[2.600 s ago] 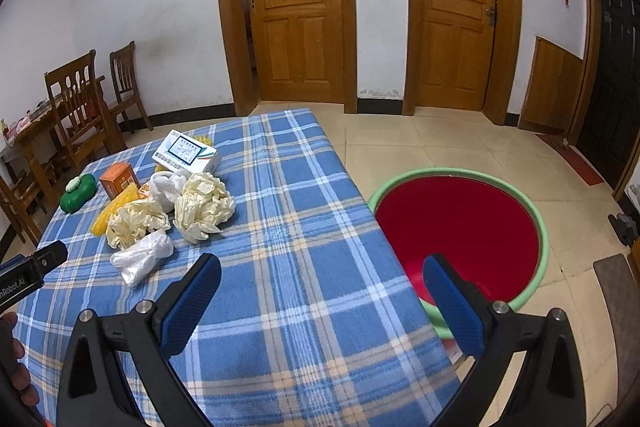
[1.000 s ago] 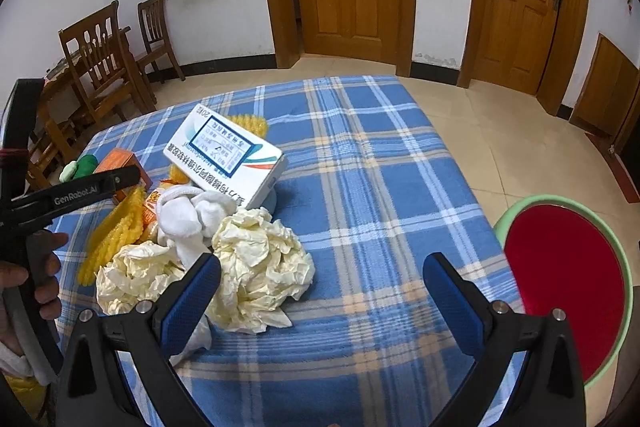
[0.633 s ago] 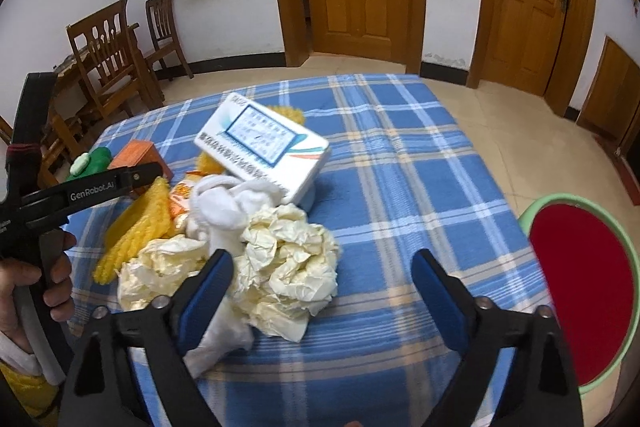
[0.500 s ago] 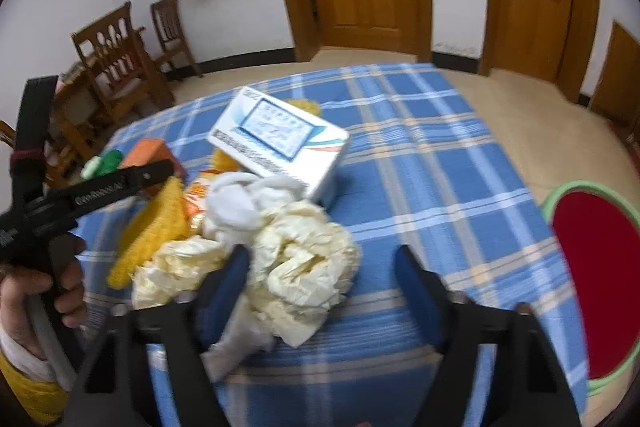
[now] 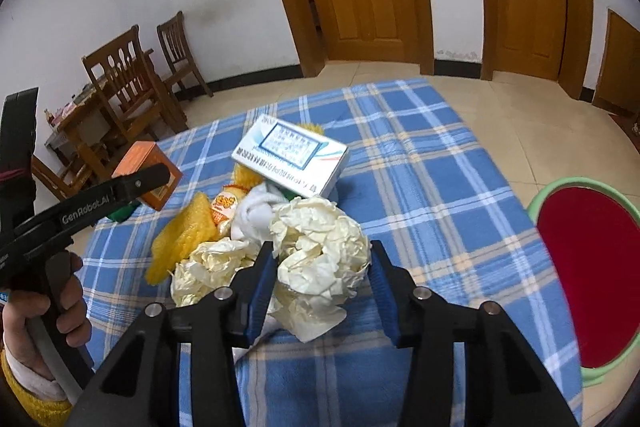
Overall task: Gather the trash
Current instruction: 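Carry the orange box and tissue to the red basin and release both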
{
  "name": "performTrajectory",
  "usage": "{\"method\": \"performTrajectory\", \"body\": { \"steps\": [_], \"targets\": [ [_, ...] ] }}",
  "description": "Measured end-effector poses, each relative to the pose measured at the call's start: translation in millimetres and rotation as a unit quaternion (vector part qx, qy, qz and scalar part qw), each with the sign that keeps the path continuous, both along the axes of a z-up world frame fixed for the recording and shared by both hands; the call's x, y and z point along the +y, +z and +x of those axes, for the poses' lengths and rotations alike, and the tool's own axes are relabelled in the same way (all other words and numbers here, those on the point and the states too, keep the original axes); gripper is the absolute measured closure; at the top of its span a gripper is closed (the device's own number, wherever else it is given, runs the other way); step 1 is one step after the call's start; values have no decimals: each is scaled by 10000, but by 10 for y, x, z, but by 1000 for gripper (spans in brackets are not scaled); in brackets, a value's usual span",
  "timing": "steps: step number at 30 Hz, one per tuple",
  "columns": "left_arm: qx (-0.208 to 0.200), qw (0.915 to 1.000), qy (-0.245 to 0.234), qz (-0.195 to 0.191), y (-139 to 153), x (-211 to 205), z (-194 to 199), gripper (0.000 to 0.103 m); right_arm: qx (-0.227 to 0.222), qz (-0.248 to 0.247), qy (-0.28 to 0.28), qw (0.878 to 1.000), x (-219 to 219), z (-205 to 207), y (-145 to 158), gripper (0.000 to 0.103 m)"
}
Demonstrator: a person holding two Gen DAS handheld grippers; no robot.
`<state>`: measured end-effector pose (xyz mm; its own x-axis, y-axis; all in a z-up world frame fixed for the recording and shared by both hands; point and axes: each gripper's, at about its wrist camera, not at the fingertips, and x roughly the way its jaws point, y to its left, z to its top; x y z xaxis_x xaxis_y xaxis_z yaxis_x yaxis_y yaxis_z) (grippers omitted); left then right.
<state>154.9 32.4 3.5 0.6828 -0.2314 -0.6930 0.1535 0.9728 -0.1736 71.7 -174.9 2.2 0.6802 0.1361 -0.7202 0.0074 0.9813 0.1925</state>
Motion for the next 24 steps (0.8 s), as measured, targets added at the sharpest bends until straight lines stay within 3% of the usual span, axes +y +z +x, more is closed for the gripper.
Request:
{"method": "performTrajectory", "body": {
  "steps": [10,24],
  "targets": [
    [-192,9996,-191,31,290,-317,-353,46,-514,93,-303,9982,-338,-349,314,54],
    [-233,9982,-551,104,461,-977,-635,46,-718,108,-1001,9923,-1076,-673,467,54]
  ]
}}
